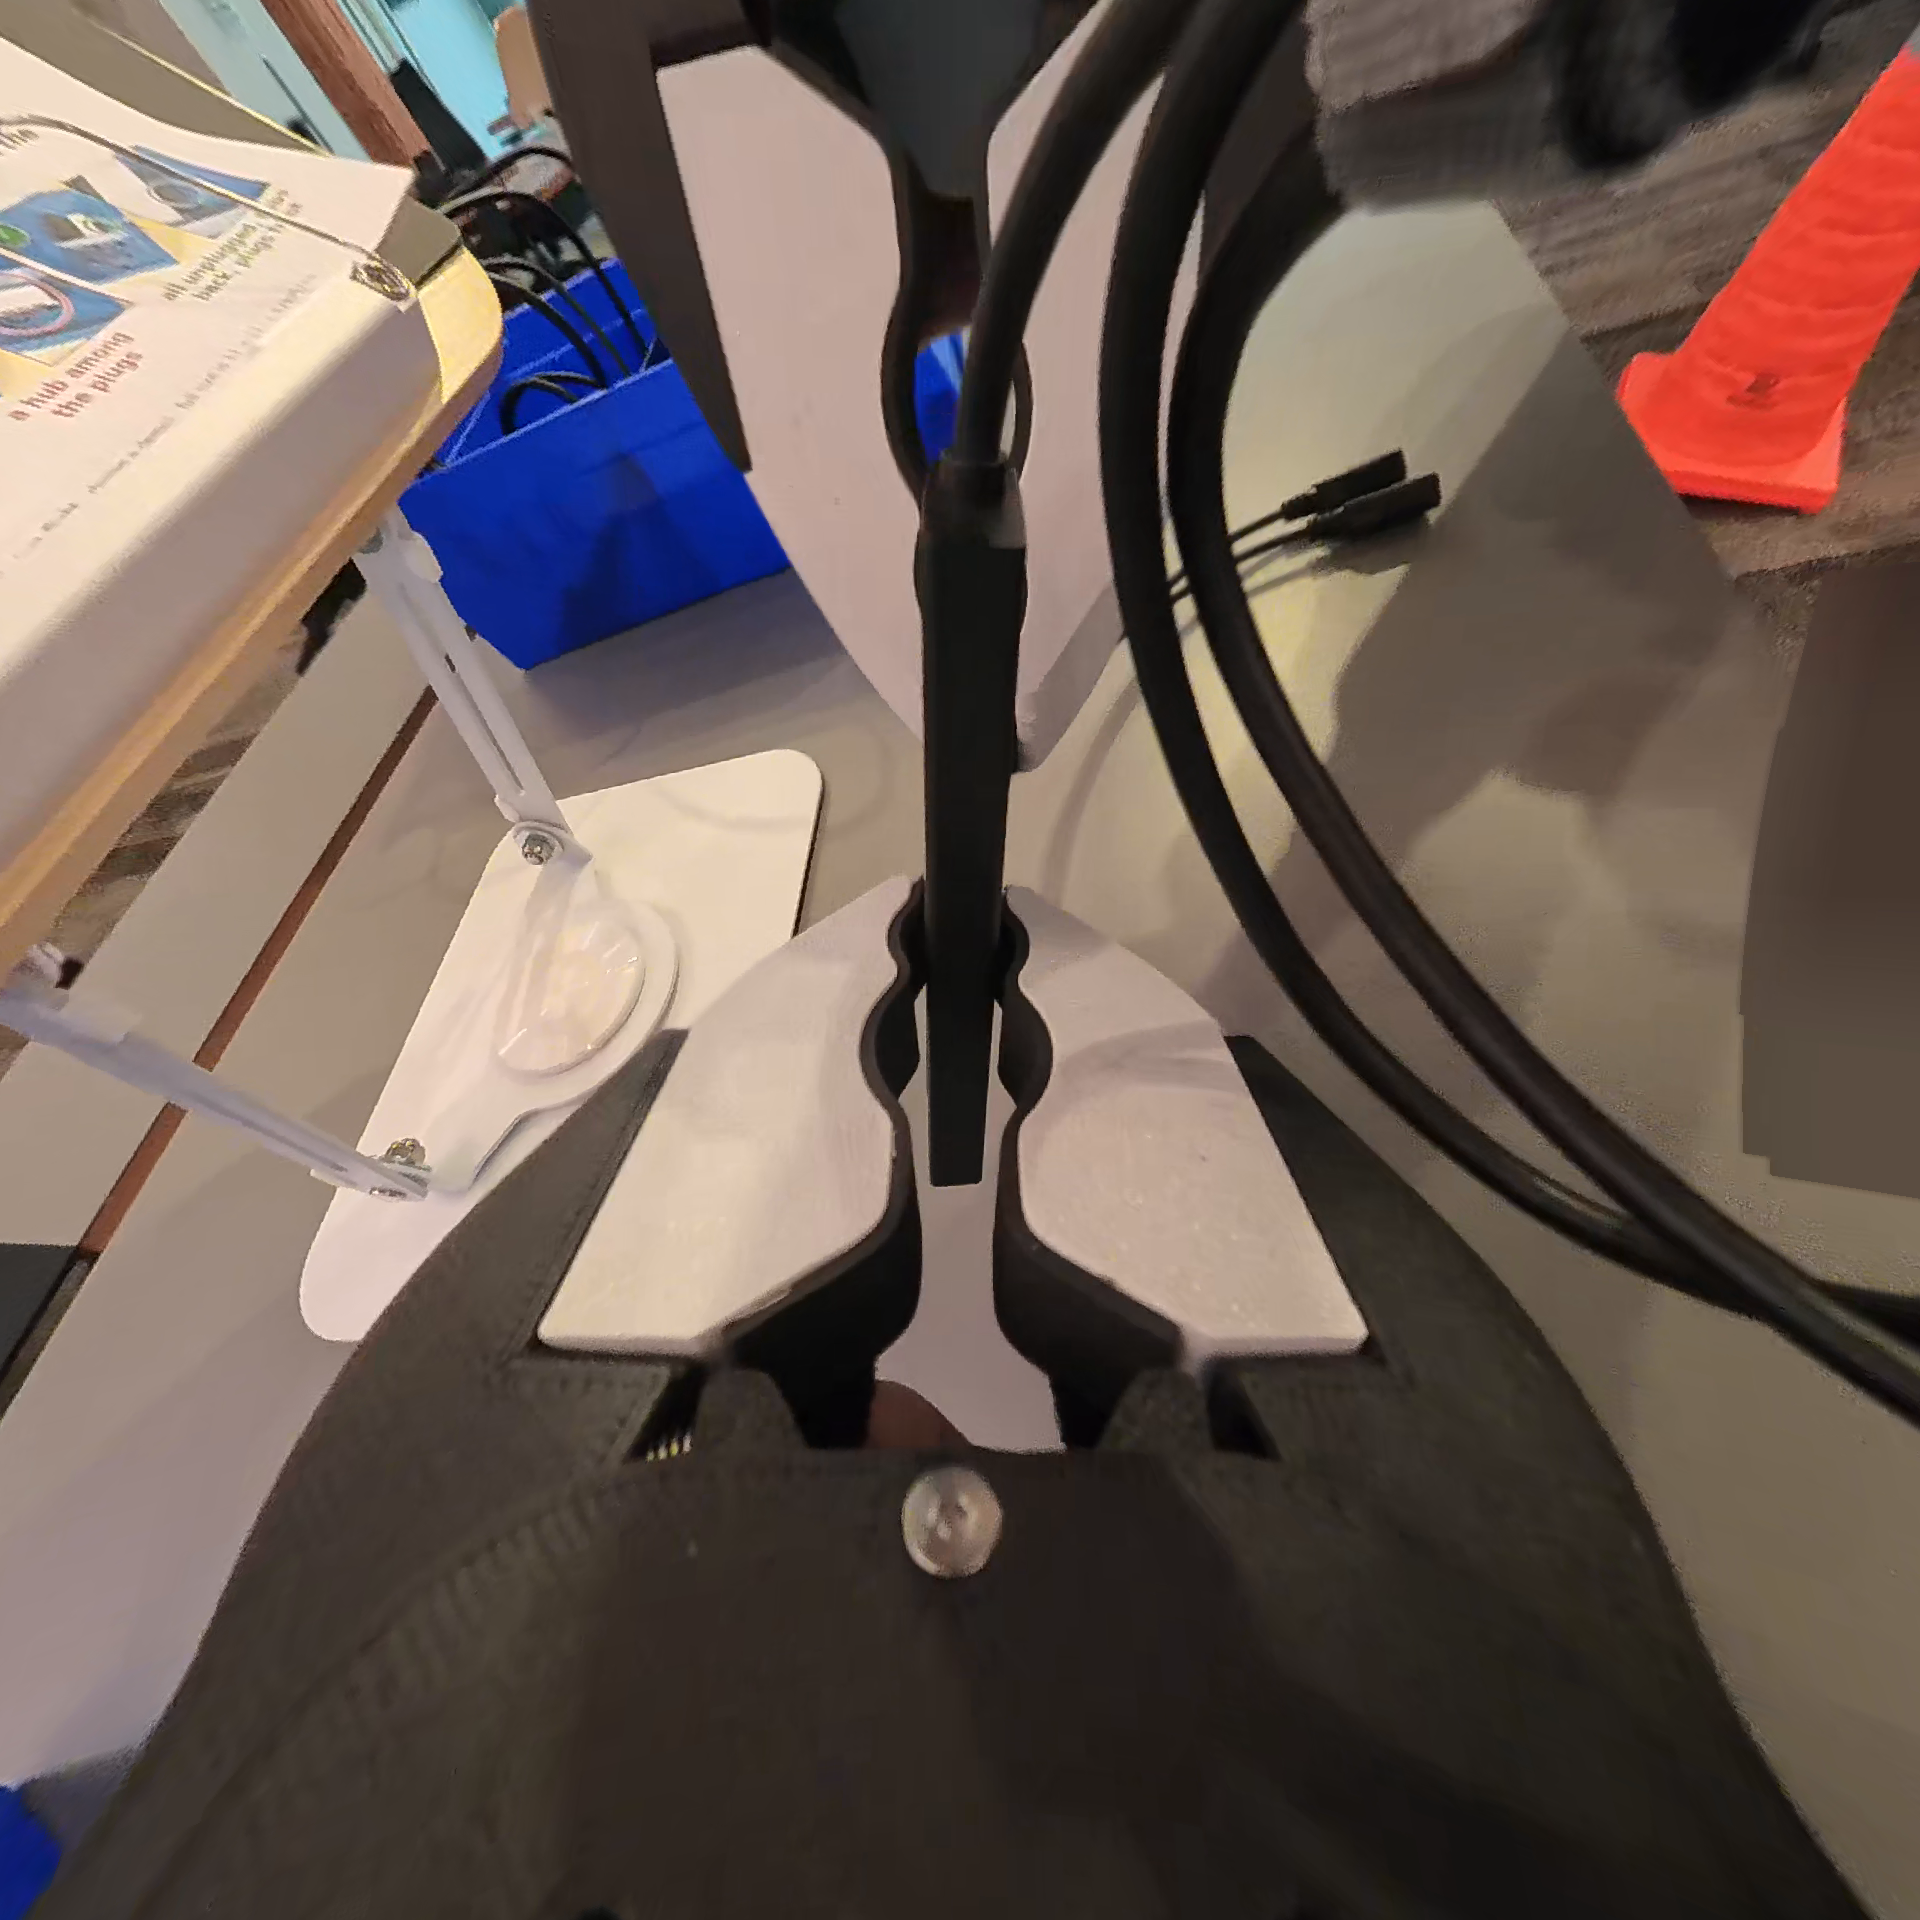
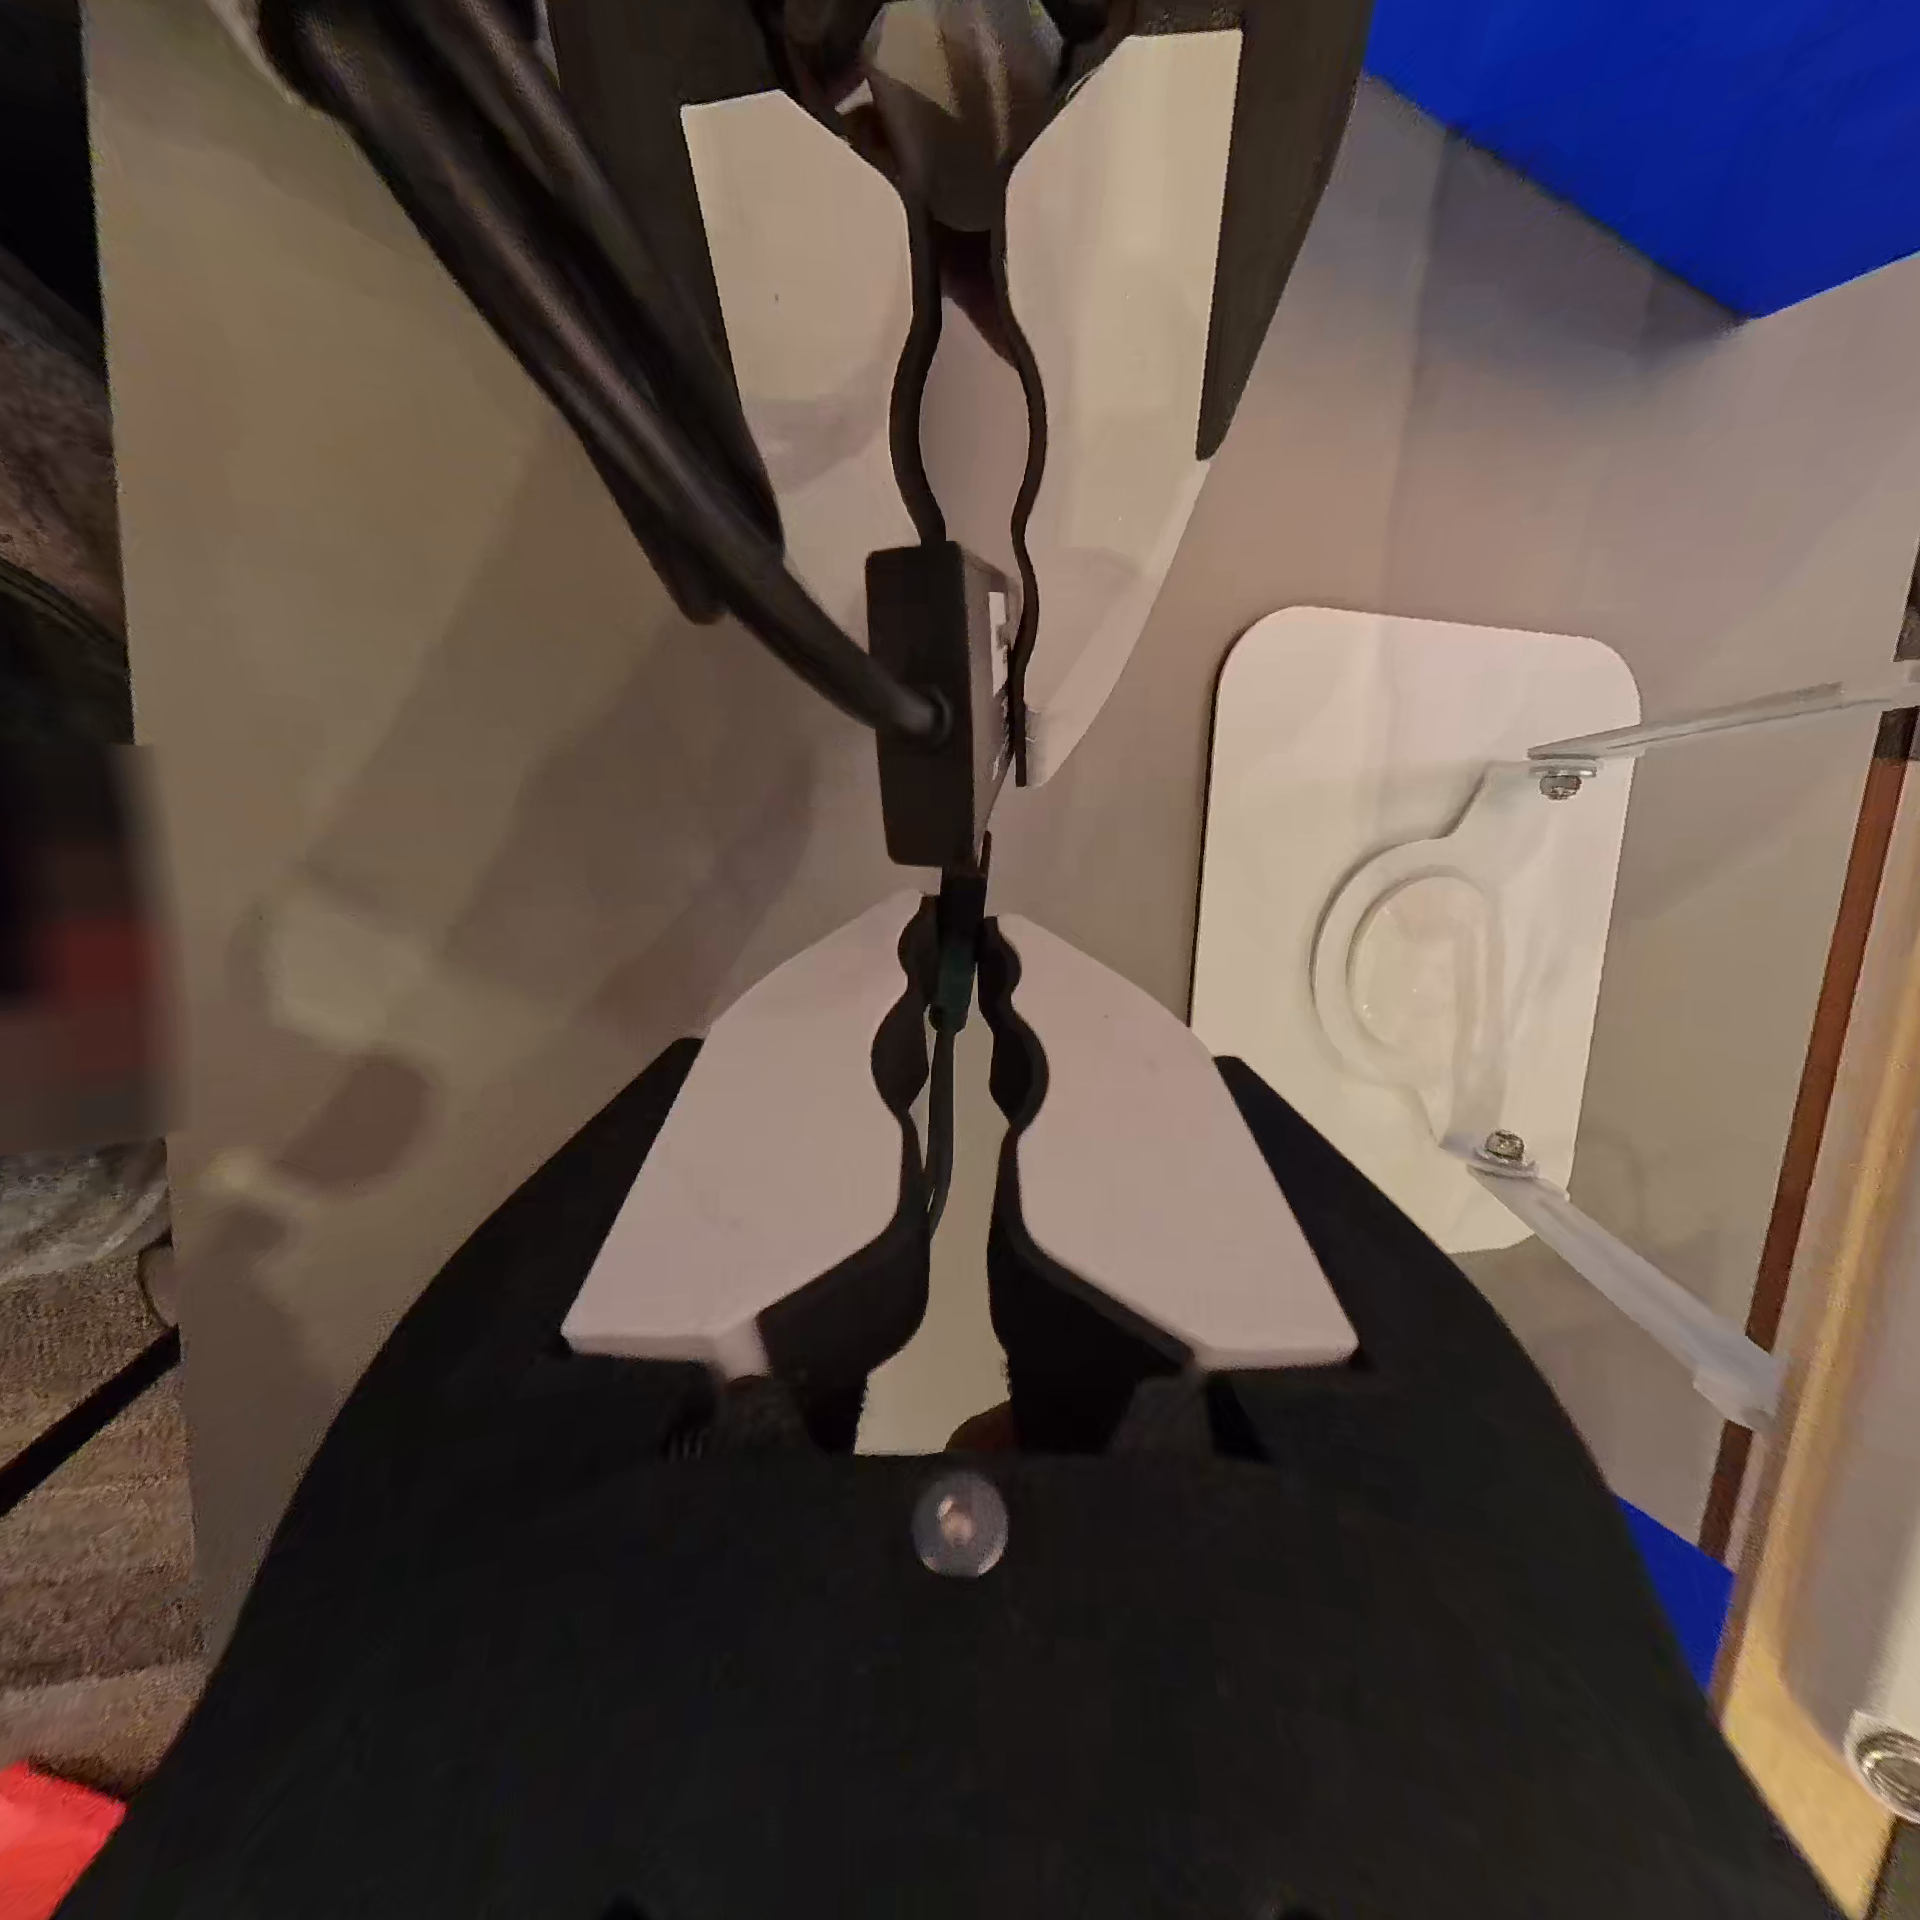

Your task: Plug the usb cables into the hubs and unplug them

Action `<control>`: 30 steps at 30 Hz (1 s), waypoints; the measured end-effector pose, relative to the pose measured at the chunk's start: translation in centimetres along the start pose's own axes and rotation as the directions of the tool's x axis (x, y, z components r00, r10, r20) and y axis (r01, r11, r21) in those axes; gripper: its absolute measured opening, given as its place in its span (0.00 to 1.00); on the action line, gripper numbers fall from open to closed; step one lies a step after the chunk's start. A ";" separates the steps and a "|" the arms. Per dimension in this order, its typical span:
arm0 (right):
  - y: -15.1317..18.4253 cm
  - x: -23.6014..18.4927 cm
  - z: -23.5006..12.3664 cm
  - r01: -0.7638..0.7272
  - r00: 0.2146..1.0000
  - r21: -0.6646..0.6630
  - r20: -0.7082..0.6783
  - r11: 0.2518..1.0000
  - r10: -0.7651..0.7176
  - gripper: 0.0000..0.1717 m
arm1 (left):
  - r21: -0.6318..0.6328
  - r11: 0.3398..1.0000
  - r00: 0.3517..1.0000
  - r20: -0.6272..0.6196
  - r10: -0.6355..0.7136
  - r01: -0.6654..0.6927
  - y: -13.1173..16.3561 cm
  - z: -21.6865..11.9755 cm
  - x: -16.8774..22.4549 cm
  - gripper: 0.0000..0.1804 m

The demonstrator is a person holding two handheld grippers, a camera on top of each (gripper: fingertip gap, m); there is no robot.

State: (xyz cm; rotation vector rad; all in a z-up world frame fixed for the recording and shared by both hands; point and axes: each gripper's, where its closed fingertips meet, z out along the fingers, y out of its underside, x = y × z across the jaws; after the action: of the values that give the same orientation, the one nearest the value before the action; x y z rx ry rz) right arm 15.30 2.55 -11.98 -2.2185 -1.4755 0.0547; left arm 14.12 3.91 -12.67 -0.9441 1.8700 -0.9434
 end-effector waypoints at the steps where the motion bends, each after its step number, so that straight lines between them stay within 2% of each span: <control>1: 0.1 0.0 0.1 0.004 1.000 -0.019 -0.001 1.000 -0.004 0.05 | -0.016 1.000 1.000 0.000 0.007 -0.007 0.2 0.1 0.0 0.06; 7: 0.7 0.3 0.8 0.057 0.998 -0.151 -0.026 0.987 -0.061 0.04 | -0.108 0.993 0.998 0.017 0.053 -0.050 1.1 0.6 -0.1 0.06; 14: 0.9 0.5 1.1 0.081 0.995 -0.198 -0.048 0.977 -0.092 0.04 | -0.188 0.979 0.995 0.036 0.091 -0.083 1.8 1.1 -0.4 0.06; 17: 0.1 0.2 0.9 0.054 0.998 -0.126 -0.008 0.991 -0.055 0.04 | -0.165 0.983 0.996 0.029 0.084 -0.078 1.4 1.2 -0.2 0.05; 20: 0.5 0.3 1.2 0.070 0.997 -0.162 -0.013 0.984 -0.073 0.04 | -0.203 0.975 0.994 0.036 0.105 -0.095 1.7 1.5 -0.3 0.05; 25: 0.6 0.5 1.1 0.069 0.997 -0.146 -0.028 0.987 -0.074 0.04 | -0.216 0.972 0.993 0.052 0.109 -0.096 1.7 1.6 -0.4 0.05; 30: 0.1 0.6 0.5 0.041 0.998 -0.054 -0.042 0.998 -0.044 0.04 | -0.190 0.978 0.992 0.068 0.102 -0.088 1.4 1.4 -0.7 0.05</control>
State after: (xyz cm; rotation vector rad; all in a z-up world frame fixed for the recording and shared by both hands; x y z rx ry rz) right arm 15.52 3.21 -12.38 -2.2147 -1.5168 -0.0458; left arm 15.31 4.81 -14.15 -0.9776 1.9439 -0.6741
